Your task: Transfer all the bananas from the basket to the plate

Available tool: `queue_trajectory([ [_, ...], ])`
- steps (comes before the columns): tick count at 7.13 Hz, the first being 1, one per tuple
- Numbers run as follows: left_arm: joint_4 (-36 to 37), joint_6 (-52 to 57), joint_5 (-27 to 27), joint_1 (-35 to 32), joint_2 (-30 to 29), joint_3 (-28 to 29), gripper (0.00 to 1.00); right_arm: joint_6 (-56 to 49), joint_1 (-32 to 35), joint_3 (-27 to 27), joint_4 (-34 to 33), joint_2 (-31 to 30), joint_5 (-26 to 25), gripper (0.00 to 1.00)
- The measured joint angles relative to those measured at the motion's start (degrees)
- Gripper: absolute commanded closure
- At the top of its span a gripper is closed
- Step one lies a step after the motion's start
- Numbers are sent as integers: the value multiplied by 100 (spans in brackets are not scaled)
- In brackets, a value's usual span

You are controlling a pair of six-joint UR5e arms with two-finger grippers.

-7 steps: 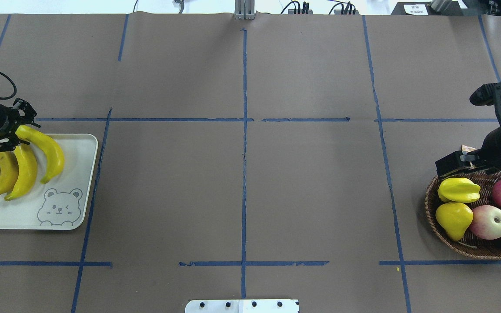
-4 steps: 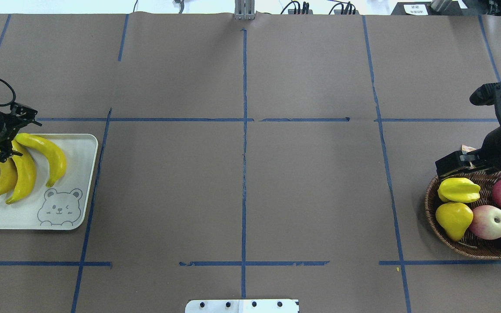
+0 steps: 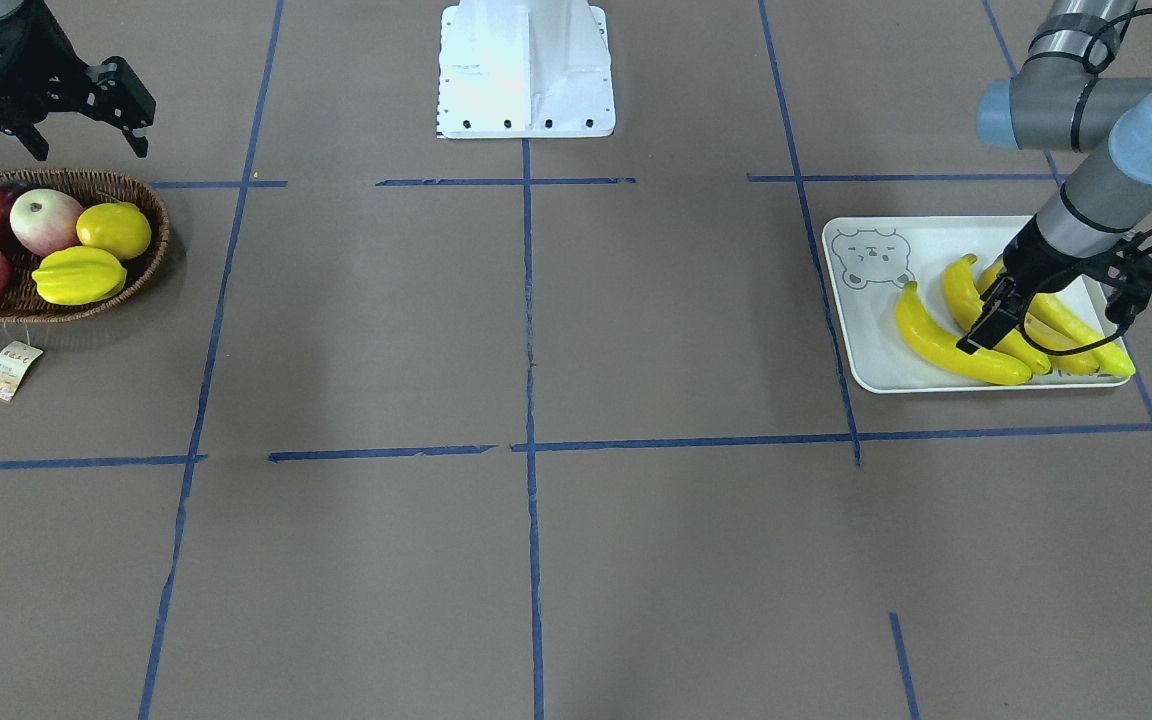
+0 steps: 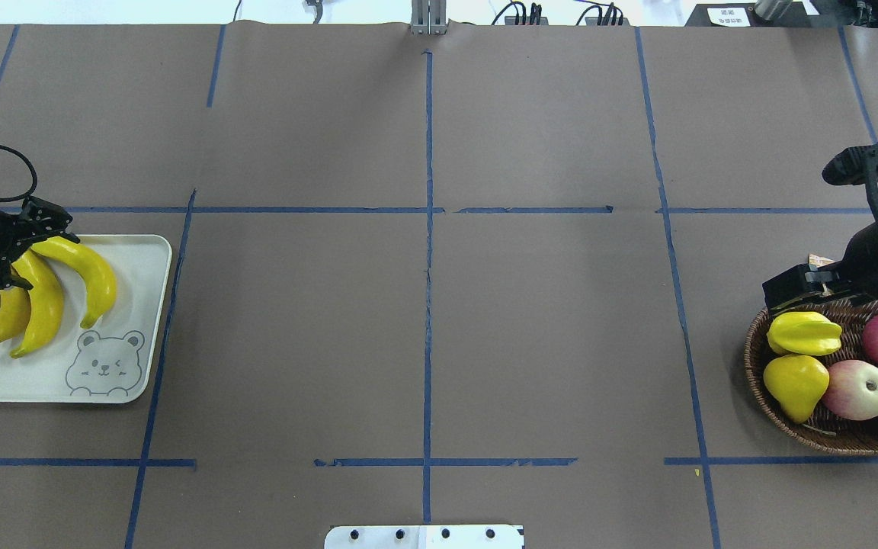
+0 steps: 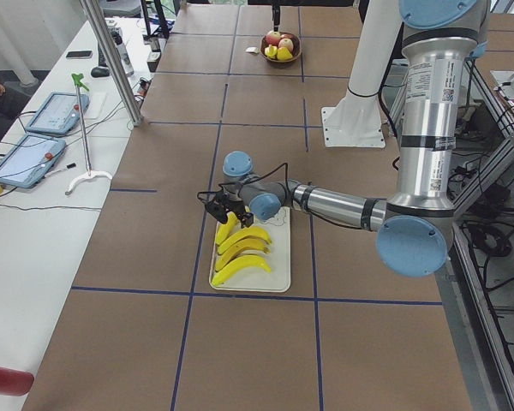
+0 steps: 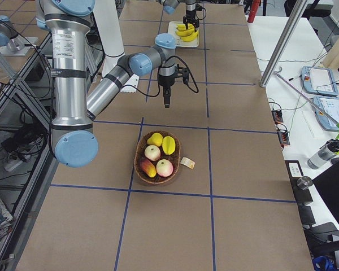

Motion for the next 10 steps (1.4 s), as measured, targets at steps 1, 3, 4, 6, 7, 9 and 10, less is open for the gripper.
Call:
queue_trajectory([
  [1, 8, 813, -16, -113, 191, -188, 0, -17, 5, -8, -2, -7, 0, 0],
  [3, 27, 2965, -74, -536, 697, -461, 0, -89, 61, -38, -5, -21, 0, 0],
  [4, 189, 4243, -177, -839, 862, -494, 0, -219, 154, -70, -9, -44, 17, 0],
  [6, 1319, 6884, -298, -1584, 896, -566, 0, -947, 616, -287, -6, -160, 283, 0],
  [7, 2094, 8125, -314, -1949, 825, -611, 0, -1555, 983, -451, -4, -285, 493, 0],
  [9, 3392, 9797, -359, -2587, 660, -685, 0, -3009, 1829, -875, -3, -597, 888, 0],
  [10, 3672, 10205, -575, -2851, 640, -681, 0, -3844, 2309, -1165, -3, -743, 1100, 0],
])
